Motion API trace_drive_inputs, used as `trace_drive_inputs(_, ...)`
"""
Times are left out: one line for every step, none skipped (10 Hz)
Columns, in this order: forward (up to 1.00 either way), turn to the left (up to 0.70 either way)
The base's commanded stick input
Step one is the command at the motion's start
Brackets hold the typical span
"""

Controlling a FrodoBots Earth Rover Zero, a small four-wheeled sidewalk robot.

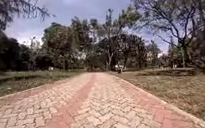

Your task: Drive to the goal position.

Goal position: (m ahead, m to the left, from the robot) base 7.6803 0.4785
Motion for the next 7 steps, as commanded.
trace_drive_inputs(0.70, 0.00)
trace_drive_inputs(0.70, 0.00)
trace_drive_inputs(0.70, 0.00)
trace_drive_inputs(0.70, 0.11)
trace_drive_inputs(0.70, 0.28)
trace_drive_inputs(0.70, 0.24)
trace_drive_inputs(0.70, 0.07)
